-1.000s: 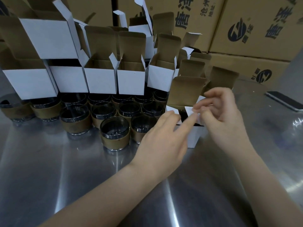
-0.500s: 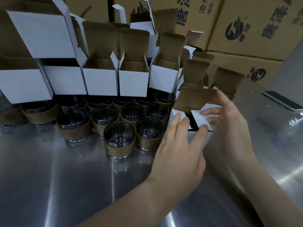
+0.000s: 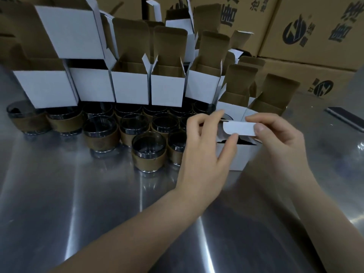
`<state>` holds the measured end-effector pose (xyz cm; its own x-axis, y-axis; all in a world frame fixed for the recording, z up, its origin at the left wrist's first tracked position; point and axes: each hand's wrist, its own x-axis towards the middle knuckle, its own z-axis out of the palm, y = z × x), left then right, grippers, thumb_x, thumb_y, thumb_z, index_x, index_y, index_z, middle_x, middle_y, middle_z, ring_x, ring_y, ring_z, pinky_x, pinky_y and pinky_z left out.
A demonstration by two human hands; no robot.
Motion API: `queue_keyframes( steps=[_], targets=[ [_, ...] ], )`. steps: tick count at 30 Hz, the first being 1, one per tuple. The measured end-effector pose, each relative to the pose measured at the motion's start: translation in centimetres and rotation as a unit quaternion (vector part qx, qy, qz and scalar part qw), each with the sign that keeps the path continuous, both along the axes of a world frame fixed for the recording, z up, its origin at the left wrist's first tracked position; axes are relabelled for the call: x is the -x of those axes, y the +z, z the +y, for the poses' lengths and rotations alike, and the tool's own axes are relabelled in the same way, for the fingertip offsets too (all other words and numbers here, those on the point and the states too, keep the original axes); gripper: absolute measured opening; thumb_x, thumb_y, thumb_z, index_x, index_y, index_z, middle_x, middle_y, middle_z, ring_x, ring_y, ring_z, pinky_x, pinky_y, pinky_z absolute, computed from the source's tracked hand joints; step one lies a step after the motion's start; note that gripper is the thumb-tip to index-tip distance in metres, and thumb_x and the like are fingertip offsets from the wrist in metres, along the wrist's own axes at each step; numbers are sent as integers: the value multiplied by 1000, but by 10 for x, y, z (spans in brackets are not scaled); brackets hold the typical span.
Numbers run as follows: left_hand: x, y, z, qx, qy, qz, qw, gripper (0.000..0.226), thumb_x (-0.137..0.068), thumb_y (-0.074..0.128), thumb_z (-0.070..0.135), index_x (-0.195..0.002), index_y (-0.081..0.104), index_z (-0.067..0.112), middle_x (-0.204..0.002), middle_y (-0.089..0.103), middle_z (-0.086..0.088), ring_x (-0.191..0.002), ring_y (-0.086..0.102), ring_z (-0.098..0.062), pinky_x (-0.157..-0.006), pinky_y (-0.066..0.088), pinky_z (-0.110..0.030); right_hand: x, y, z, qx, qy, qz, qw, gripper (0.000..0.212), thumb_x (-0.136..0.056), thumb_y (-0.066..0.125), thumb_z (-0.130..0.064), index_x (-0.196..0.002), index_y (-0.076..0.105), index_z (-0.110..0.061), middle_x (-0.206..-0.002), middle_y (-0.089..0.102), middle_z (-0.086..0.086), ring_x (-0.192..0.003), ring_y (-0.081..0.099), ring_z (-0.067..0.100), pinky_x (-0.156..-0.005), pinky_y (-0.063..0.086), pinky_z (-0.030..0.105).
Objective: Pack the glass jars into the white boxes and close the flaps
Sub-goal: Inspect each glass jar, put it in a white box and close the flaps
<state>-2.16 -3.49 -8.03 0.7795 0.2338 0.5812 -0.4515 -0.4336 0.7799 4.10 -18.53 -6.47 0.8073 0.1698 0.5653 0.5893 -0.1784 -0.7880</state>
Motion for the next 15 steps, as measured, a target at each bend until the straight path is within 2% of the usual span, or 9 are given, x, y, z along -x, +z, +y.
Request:
queue_keyframes(
  steps=[3, 5, 7, 11, 15],
  targets=[
    [-3, 3, 3, 2, 15, -17, 1000, 32, -94, 56, 19, -125, 61, 10, -117, 51, -4, -100, 56, -11, -90, 53, -34, 1, 2, 0, 22, 15, -24, 999, 21, -92, 55, -13, -97, 68, -27, -103, 64, 0, -98, 59, 6, -76, 47, 11],
    [-6, 2, 5, -2, 26, -26, 999, 25, -93, 60, 11, -117, 64, 7, -112, 55, -6, -96, 57, -13, -87, 53, -39, 0, 3, -2, 45, 22, -42, 998, 23, -93, 58, -7, -97, 68, -27, -102, 64, -4, -99, 59, 6, -78, 47, 12],
    [-8, 1, 6, -7, 31, -34, 999, 22, -91, 62, 7, -113, 66, 5, -110, 56, -8, -97, 59, -17, -87, 54, -41, -1, 5, -6, 68, 31, -53, 996, 26, -93, 59, 0, -96, 68, -25, -103, 64, -4, -101, 59, 6, -80, 49, 14],
    [-10, -2, 7, -18, 41, -54, 998, 20, -89, 64, 4, -108, 66, 1, -108, 55, -9, -98, 58, -18, -84, 55, -42, -3, 7, -10, 99, 44, -54, 993, 20, -89, 62, 1, -97, 70, -16, -104, 65, 6, -104, 61, 12, -83, 53, 22],
    [-9, -1, 10, -53, 45, -78, 995, 18, -87, 63, 0, -104, 67, 0, -108, 61, -8, -99, 58, -16, -82, 55, -39, -3, 10, -13, 116, 58, -56, 990, 22, -88, 63, 1, -95, 70, -18, -105, 66, 6, -105, 61, 15, -85, 51, 20]
  ],
)
